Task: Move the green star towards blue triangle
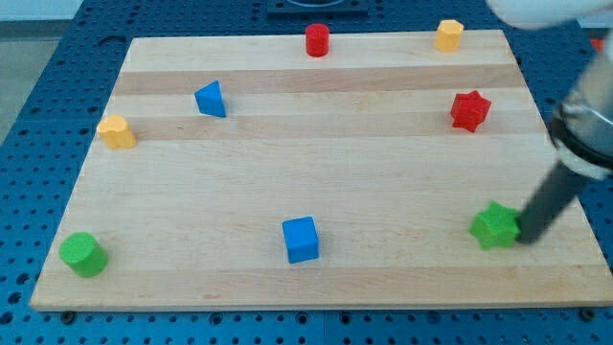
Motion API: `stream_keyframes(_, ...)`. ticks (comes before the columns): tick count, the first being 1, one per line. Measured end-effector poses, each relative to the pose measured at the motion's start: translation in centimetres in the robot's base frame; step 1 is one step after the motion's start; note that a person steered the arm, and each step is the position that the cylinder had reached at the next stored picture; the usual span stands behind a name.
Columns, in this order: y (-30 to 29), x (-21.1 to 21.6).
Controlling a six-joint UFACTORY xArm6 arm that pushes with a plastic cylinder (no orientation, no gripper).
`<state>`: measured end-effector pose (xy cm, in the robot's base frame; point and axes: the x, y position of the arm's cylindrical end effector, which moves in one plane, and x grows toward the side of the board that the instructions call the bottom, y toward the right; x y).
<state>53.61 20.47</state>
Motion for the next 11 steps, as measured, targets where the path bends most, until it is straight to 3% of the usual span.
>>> stream_keyframes(1,-4.8,-5.0)
stream_keyframes(2,-6.0,-6.4)
stream_keyframes(4,5.2,-2.2)
stream_keyframes(5,3.1,1.8)
stream_keyframes(6,-2.6,1.7)
stream_keyframes(9,-14.8,-9.4)
stream_keyframes(10,-15.7,-10.0)
stream_keyframes(11,-12.6,-7.8)
